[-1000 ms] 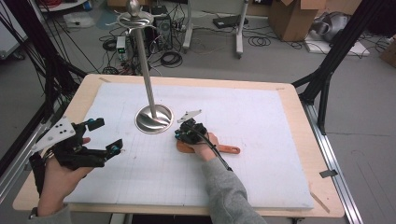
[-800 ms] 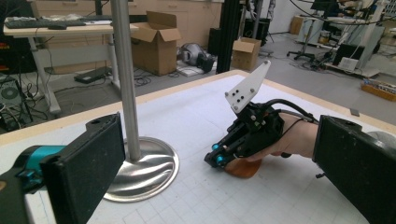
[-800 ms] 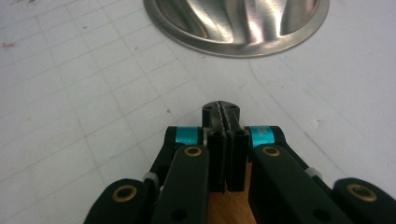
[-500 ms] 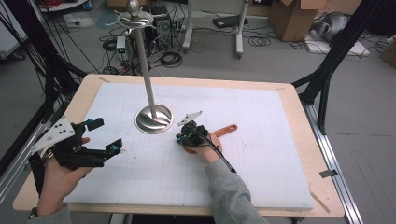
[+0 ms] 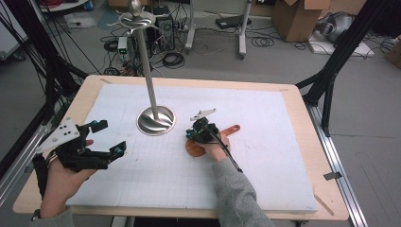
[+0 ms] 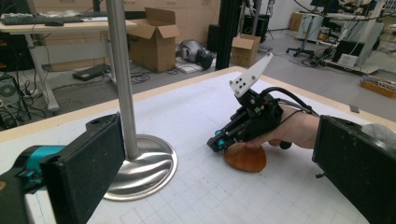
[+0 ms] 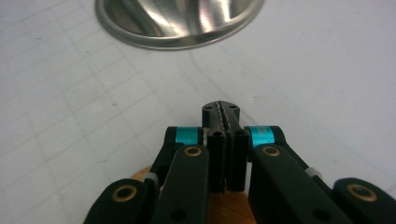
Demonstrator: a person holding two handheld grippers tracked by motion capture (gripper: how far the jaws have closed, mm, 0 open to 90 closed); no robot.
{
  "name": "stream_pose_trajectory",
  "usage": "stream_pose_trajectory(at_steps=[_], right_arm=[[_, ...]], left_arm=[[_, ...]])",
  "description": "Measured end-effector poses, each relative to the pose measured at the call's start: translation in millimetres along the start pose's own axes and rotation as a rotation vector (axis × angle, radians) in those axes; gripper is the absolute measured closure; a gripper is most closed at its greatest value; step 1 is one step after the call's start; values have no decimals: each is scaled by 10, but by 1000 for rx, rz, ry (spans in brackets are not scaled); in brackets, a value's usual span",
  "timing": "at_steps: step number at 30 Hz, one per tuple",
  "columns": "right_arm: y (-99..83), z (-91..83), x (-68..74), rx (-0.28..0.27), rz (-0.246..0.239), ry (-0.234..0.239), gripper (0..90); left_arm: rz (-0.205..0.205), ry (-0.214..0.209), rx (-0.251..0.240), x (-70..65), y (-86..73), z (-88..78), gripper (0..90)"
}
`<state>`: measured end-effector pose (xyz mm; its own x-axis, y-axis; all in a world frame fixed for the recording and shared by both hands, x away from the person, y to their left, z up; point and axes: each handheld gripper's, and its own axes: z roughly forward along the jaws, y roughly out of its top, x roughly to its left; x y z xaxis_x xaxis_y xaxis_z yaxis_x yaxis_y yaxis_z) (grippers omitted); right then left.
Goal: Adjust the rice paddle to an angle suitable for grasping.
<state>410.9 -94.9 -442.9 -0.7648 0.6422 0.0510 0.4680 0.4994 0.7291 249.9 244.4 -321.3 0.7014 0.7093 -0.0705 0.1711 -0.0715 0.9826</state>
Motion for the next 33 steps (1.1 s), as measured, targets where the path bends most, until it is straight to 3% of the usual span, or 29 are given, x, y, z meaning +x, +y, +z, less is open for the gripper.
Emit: stream_pose_trajectory(at_steps=[3,9,21,27,33], right_arm=[[29,2,-24,18,-5,-26,893],[28,-14,-22,37,-13,-22,893],[-117,-179,-102,45,-14,4,894],[-251,-304,-121,36,12,34,894],[-301,-410,-59,76,-40,34,894]], left_arm=[[-1,0,6,11,-10,7,29],[-2,0,3,3,-8,1,29],[-7,2,13,15,-31,27,28],[-7,-2,21,6,-38,53,29],[-4,-5,23,-1,-37,66,29]])
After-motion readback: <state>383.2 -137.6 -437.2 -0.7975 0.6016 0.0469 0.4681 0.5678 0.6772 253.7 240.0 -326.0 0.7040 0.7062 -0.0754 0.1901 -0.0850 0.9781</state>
